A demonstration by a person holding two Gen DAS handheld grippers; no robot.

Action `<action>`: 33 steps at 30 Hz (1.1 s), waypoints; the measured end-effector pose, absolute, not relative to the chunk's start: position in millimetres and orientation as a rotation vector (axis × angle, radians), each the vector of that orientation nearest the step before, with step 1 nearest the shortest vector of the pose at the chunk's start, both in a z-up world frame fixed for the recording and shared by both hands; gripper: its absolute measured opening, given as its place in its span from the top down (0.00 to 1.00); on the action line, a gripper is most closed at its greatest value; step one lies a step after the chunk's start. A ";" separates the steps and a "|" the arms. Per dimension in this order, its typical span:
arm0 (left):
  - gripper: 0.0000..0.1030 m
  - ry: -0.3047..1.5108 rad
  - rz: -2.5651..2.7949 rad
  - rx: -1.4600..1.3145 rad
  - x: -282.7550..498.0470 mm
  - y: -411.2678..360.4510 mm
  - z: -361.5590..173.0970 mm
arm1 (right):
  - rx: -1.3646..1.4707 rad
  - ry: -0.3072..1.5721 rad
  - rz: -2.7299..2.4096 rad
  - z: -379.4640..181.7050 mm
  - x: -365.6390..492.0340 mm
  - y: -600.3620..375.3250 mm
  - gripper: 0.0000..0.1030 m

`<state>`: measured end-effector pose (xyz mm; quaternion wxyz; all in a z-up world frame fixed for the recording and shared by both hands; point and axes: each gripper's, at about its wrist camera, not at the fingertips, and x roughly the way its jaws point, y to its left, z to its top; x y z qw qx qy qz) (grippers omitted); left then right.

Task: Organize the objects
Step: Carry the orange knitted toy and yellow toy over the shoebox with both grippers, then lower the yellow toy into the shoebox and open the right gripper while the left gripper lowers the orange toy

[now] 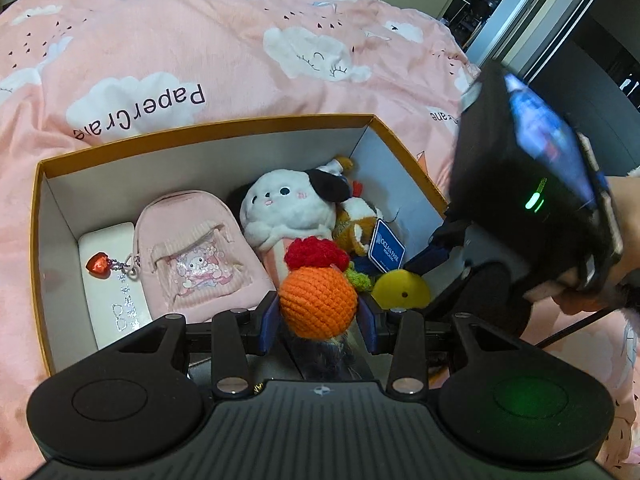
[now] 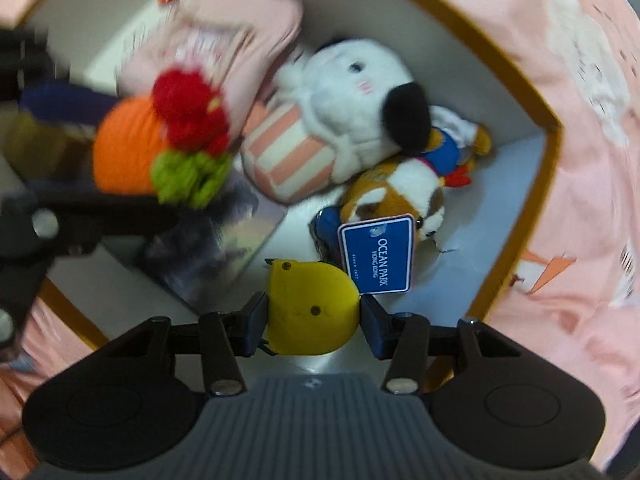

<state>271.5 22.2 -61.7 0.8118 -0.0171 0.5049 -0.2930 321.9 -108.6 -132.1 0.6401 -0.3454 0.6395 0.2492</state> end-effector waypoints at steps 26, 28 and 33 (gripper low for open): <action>0.55 1.186 -0.690 -0.044 275.2 0.7 -69.0 | -0.886 1.201 0.595 -79.4 303.3 -128.7 0.35; 0.55 1.207 -0.693 -0.032 275.2 -8.9 -71.1 | -0.813 1.093 0.587 -59.9 295.7 -149.1 0.35; 0.55 1.265 -0.672 -0.009 282.0 -33.2 -83.8 | -0.595 1.006 0.503 -46.1 291.2 -179.3 0.35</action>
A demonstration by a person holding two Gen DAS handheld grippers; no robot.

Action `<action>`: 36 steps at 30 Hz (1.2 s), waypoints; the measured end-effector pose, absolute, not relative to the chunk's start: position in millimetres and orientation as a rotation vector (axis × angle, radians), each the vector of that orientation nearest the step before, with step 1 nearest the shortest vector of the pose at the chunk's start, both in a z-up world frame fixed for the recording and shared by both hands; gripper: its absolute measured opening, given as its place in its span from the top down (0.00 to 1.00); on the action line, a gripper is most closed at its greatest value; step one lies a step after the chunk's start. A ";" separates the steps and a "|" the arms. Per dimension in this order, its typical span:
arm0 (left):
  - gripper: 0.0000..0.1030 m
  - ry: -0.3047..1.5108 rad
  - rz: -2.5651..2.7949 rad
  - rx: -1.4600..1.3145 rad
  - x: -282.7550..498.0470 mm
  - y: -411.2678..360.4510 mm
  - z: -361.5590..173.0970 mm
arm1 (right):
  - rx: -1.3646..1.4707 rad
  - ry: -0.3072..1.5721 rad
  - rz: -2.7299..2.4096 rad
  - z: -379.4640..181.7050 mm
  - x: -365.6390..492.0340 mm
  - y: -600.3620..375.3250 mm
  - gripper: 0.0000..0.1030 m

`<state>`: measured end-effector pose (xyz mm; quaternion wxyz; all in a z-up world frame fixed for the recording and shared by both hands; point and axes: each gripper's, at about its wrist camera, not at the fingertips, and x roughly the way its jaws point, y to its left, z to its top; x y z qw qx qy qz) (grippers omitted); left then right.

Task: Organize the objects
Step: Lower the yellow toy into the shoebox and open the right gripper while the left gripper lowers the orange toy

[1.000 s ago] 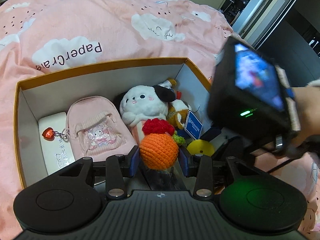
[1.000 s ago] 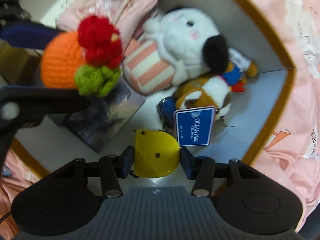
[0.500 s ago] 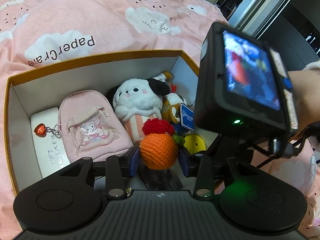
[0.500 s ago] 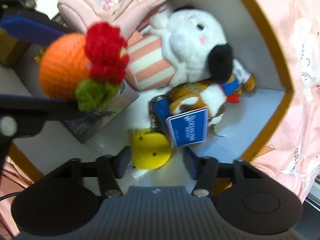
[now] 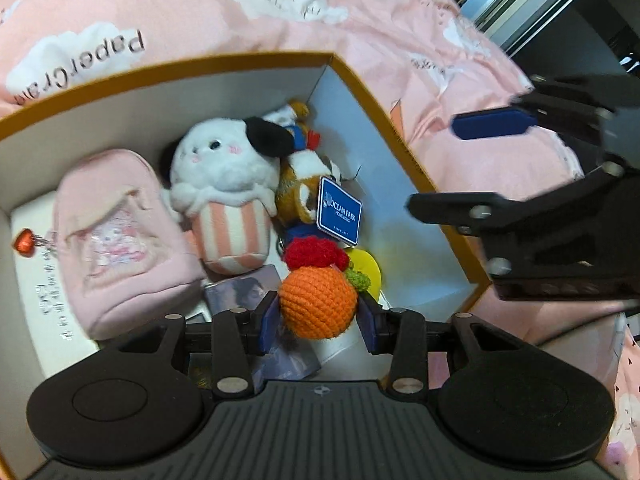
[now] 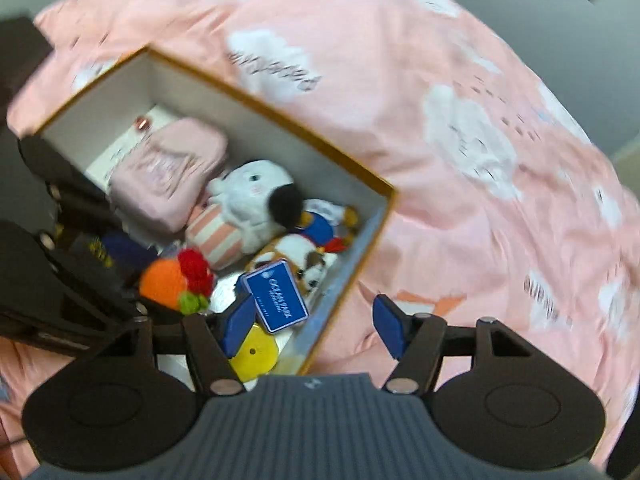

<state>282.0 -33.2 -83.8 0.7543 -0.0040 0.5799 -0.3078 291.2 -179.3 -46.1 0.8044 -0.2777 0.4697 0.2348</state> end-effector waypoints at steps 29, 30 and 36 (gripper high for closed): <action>0.74 1.283 -0.618 0.208 285.2 -61.5 -96.4 | -0.392 0.961 0.508 -70.0 301.2 -224.9 0.35; 0.81 1.289 -0.622 0.208 286.7 -65.4 -97.3 | -0.390 0.961 0.513 -69.7 300.4 -224.6 0.35; 0.83 1.287 -0.626 0.199 290.0 -73.9 -102.0 | -0.391 0.964 0.522 -69.4 299.1 -225.0 0.35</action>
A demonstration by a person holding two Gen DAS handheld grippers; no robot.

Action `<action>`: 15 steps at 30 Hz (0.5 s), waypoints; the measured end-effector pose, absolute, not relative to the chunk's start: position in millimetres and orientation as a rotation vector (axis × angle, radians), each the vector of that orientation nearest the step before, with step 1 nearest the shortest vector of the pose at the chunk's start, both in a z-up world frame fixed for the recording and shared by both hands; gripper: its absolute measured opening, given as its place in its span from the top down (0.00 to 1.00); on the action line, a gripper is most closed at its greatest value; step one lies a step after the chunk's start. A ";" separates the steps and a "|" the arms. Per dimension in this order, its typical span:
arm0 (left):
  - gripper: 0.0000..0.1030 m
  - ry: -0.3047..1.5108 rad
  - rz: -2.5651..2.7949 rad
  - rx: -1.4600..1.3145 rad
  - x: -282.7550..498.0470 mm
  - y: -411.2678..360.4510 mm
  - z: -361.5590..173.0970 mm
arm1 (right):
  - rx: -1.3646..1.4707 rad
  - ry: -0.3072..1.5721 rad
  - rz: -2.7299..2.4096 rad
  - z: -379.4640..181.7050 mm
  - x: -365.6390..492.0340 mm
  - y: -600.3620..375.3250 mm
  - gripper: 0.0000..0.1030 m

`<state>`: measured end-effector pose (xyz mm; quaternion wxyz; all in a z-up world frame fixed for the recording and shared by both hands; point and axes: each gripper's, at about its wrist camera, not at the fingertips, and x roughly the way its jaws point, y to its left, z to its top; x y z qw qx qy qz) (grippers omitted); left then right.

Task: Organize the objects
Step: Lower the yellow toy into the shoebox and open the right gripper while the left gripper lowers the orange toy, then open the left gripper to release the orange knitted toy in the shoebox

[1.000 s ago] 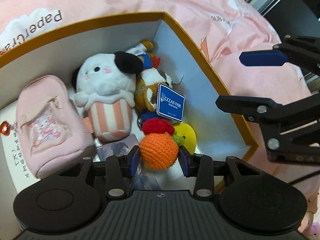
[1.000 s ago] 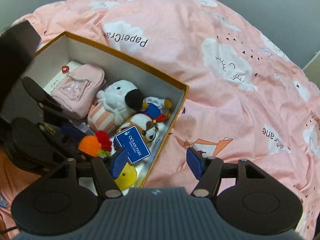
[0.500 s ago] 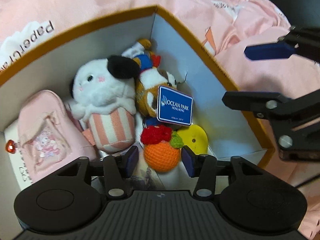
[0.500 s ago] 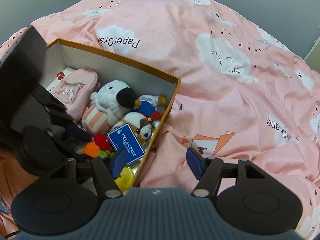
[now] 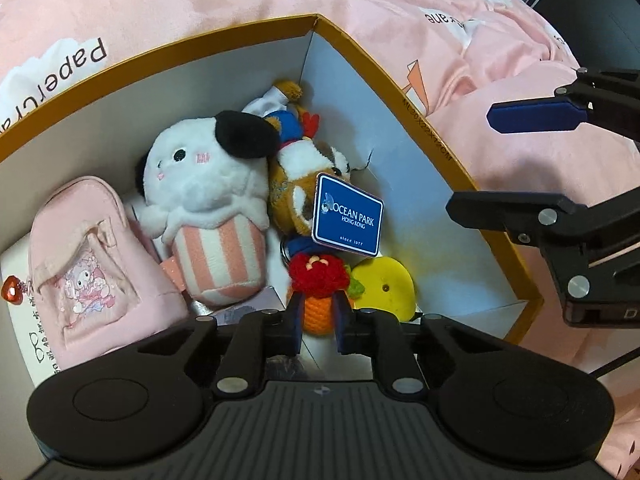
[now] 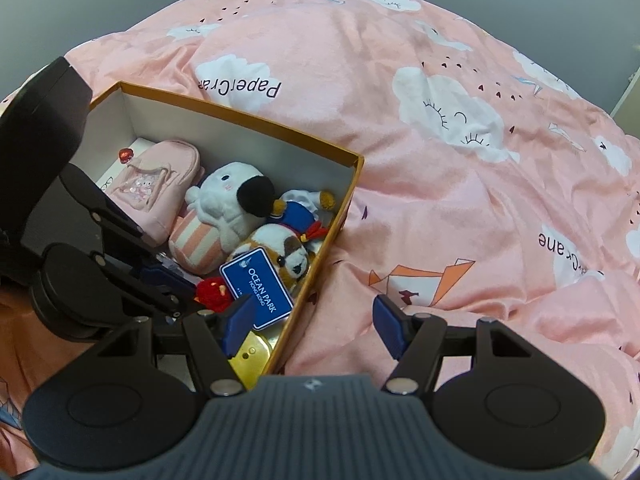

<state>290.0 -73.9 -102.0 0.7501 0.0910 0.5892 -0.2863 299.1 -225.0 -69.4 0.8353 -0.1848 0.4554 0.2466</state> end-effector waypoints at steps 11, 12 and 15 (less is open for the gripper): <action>0.82 1.076 -0.603 0.188 259.4 -59.2 -46.0 | -0.373 0.938 0.522 -47.1 280.7 -222.5 0.35; 0.82 1.043 -0.591 0.188 253.6 -55.0 -36.0 | -0.369 0.930 0.528 -40.5 275.8 -221.3 0.35; 0.79 0.947 -0.560 0.184 230.5 -38.5 -3.5 | -0.361 0.905 0.549 -21.7 259.8 -215.8 0.35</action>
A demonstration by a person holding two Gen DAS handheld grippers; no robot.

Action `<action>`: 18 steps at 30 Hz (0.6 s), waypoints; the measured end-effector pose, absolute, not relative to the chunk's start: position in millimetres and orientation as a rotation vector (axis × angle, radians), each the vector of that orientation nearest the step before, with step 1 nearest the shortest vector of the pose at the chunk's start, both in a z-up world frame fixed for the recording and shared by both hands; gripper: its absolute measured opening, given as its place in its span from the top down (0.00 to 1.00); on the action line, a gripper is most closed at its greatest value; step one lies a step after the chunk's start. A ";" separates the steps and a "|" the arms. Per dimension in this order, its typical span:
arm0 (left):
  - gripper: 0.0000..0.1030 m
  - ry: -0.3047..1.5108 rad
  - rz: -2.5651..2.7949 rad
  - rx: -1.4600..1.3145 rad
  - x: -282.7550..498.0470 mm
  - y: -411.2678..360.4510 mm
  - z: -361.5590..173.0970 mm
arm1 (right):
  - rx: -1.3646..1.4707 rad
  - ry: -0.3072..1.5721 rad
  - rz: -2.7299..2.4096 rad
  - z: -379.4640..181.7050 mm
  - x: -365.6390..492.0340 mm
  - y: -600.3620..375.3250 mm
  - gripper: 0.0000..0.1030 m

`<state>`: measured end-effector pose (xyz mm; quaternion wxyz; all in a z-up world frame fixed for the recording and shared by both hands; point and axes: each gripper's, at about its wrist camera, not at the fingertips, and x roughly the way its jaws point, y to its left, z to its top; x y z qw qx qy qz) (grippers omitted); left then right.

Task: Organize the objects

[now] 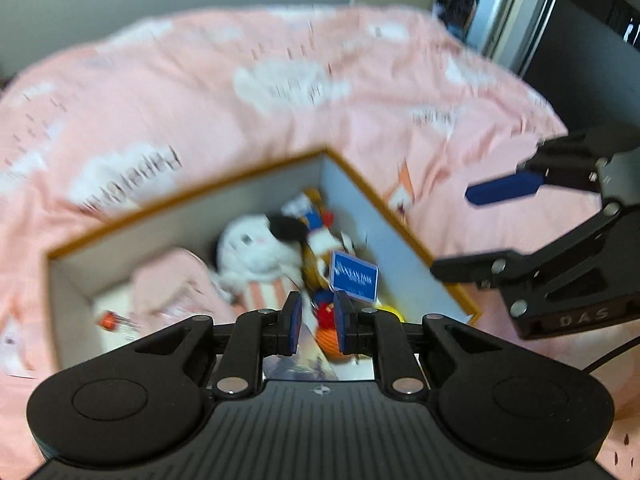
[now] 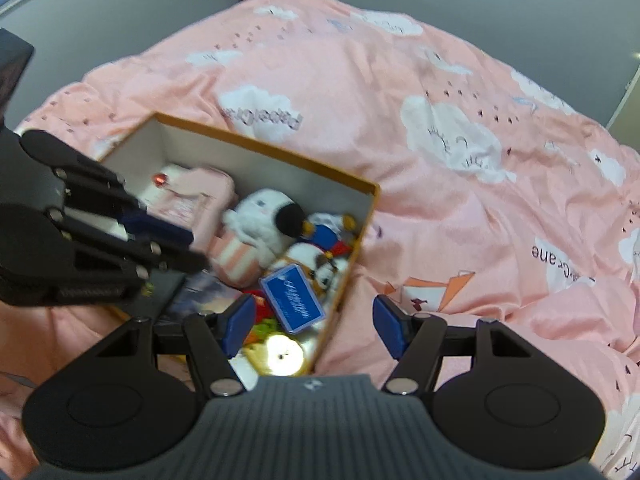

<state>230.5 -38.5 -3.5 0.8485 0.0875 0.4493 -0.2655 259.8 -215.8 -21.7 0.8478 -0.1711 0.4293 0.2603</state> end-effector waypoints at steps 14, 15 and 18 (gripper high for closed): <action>0.74 0.670 -0.321 0.183 155.8 7.6 82.9 | -0.186 0.797 0.627 41.3 183.6 -188.4 0.29; 0.74 0.649 -0.307 0.178 150.9 9.1 85.6 | -0.168 0.786 0.621 42.4 179.5 -187.9 0.28; 0.70 0.606 -0.282 0.151 140.6 14.9 89.0 | -0.114 0.746 0.602 42.9 168.7 -188.3 0.25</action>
